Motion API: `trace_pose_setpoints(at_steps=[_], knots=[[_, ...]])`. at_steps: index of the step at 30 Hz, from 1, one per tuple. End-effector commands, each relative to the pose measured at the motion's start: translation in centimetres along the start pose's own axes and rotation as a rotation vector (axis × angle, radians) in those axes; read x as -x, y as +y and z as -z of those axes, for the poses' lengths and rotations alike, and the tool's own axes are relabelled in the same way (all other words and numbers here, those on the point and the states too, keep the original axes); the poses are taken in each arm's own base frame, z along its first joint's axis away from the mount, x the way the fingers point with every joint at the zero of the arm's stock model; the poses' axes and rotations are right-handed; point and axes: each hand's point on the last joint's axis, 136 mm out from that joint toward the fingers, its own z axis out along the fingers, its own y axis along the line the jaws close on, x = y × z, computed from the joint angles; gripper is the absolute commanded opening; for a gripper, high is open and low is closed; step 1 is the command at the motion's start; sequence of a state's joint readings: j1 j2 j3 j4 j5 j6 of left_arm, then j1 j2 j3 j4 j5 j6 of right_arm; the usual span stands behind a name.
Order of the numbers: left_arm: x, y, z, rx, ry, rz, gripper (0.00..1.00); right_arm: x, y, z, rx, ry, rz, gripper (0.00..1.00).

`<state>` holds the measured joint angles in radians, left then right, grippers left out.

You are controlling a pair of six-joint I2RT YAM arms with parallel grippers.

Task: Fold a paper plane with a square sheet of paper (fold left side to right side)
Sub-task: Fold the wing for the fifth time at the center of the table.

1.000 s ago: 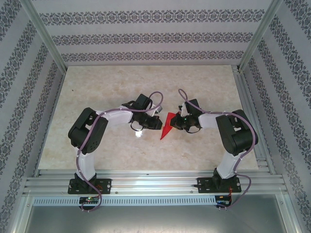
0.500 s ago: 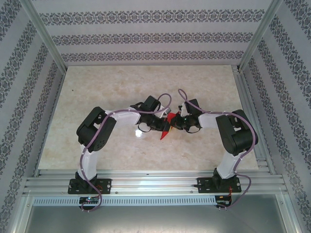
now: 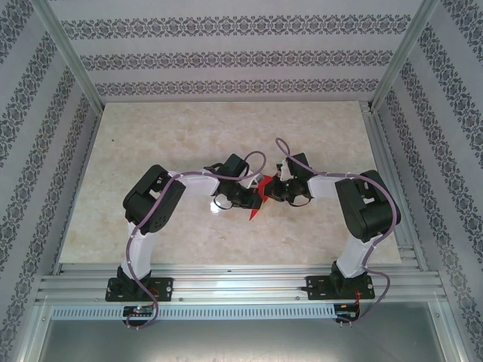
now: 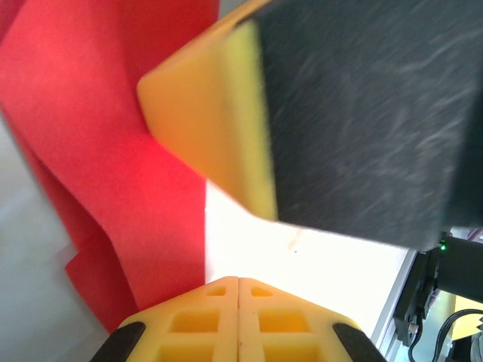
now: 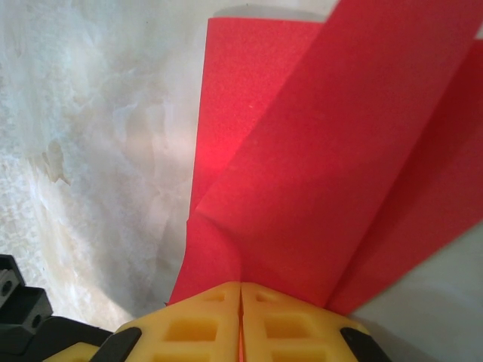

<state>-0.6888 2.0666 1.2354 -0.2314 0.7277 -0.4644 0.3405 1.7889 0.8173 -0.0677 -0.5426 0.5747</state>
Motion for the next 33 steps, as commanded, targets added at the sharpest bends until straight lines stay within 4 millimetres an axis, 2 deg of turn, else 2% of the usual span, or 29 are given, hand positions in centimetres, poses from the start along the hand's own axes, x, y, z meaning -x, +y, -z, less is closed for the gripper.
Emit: trace_pose_setpoints(at_steps=[1, 8, 11, 16, 21, 24, 28, 33], knots=[[-1.3, 0.5, -0.5, 0.004, 0.025, -0.008, 0.06, -1.9, -2.9, -0.7, -0.121, 0.055, -0.029, 0.09], [-2.4, 1.3, -1.0, 0.021, 0.046, 0.003, 0.05, -1.9, -2.9, -0.7, -0.126, 0.056, -0.028, 0.09], [-3.2, 1.8, -1.3, 0.047, 0.063, 0.009, 0.05, -1.3, -2.1, -0.4, -0.100, 0.037, -0.013, 0.09], [-4.7, 3.6, -1.4, 0.102, 0.078, 0.050, 0.04, 0.4, 0.6, 2.2, -0.058, -0.018, 0.057, 0.10], [-5.5, 4.2, -1.3, 0.126, 0.079, 0.067, 0.02, -0.2, 2.0, 4.0, -0.011, -0.027, 0.090, 0.10], [-5.5, 4.2, -1.2, 0.132, 0.079, 0.067, 0.02, -1.4, 2.6, 3.9, 0.019, -0.012, 0.094, 0.10], [-5.3, 4.1, -1.3, 0.132, 0.079, 0.062, 0.01, -2.6, 3.3, 2.7, 0.049, 0.008, 0.086, 0.10], [-5.4, 4.2, -1.5, 0.137, 0.083, 0.056, 0.01, -2.4, 3.9, 0.9, 0.064, 0.014, 0.070, 0.10]])
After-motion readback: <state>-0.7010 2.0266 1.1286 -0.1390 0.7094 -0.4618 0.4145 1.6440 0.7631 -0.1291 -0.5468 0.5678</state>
